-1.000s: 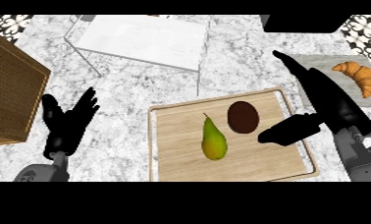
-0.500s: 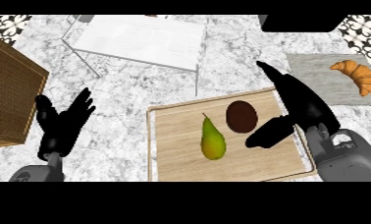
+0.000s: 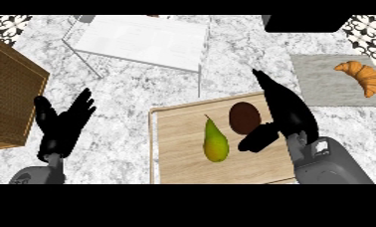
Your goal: Pick the cupcake from the tray and place it in the tiered shelf
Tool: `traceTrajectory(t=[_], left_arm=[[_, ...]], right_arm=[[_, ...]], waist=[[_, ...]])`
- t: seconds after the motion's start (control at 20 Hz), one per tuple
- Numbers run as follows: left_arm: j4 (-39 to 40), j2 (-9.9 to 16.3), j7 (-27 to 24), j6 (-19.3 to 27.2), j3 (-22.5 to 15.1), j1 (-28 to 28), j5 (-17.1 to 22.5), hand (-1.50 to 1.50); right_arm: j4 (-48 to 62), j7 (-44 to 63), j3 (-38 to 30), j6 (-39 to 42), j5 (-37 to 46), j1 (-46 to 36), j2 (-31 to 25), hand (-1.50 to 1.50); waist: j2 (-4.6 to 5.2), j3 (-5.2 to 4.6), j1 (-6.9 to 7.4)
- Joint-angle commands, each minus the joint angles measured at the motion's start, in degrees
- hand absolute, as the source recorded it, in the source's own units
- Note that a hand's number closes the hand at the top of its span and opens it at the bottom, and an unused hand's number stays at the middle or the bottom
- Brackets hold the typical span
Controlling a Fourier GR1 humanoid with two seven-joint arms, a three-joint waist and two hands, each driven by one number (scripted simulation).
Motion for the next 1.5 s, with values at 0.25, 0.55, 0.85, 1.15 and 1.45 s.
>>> traceTrajectory(t=[0.25, 0.55, 0.85, 1.15, 1.45], left_arm=[[0.8, -2.8, 2.8, 0.2, 0.5, -1.9, -2.0, 0.00], [-3.3, -3.4, 2.3, -0.2, 0.7, 2.4, -3.6, 0.00], [-1.7, -4.3, -0.2, -2.4, 2.8, 2.5, -5.1, 0.00], [1.2, -3.4, 0.0, -5.0, 5.1, 1.0, -4.6, 0.00], [-2.4, -5.7, 6.1, -1.1, 4.2, -2.3, -6.7, 0.00]], right_arm=[[9.3, -3.9, -0.1, -0.7, 8.9, 2.3, 6.2, -1.50], [15.6, -7.6, -2.0, -2.4, 15.4, 1.7, 8.2, -1.50], [15.9, -11.5, -5.6, 0.0, 18.8, 3.4, 9.8, -1.50], [22.7, -16.5, -7.7, -2.6, 20.4, 0.0, 13.8, -1.50], [27.5, -22.8, -9.7, -3.0, 21.1, 0.7, 14.2, -1.50]], waist=[[0.18, -0.10, -0.06], [0.16, -0.09, 0.23], [0.12, -0.10, 0.00], [0.18, -0.10, 0.08], [0.17, -0.09, 0.01]])
